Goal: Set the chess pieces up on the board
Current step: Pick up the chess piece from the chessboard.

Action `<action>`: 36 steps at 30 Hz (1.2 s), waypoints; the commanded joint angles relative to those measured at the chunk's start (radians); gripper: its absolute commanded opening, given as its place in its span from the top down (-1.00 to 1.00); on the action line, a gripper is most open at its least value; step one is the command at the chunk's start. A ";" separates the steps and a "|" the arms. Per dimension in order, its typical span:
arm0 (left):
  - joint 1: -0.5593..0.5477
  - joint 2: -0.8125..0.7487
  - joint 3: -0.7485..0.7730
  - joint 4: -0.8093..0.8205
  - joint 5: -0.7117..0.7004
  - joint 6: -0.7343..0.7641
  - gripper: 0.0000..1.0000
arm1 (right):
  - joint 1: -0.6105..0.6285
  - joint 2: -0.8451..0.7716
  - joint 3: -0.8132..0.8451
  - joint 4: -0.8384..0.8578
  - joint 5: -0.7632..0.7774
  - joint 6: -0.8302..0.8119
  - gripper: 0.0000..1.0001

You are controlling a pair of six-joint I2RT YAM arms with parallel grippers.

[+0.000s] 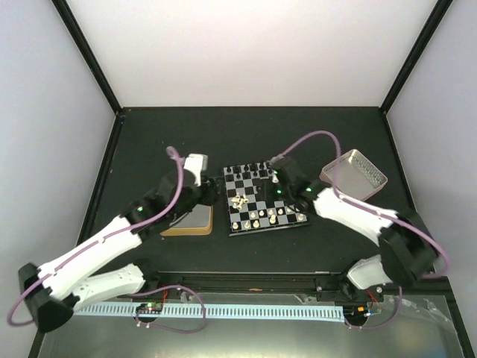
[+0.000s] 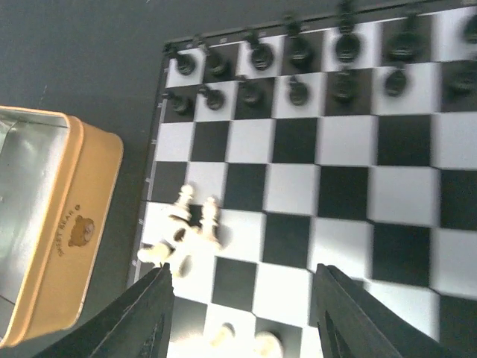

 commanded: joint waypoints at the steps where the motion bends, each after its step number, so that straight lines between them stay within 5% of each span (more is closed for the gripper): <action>1: 0.015 -0.168 -0.071 0.067 -0.081 -0.004 -0.20 | 0.054 0.186 0.154 0.013 -0.047 -0.054 -0.05; 11: 0.025 -0.342 -0.148 0.017 -0.140 0.030 -0.31 | 0.127 0.437 0.328 -0.101 0.022 -0.036 0.19; 26: 0.027 -0.333 -0.177 0.023 -0.089 0.023 -0.31 | 0.166 0.508 0.384 -0.222 0.149 -0.016 0.48; 36: 0.027 -0.317 -0.179 0.034 -0.072 0.018 -0.32 | 0.168 0.540 0.390 -0.222 0.137 -0.038 0.46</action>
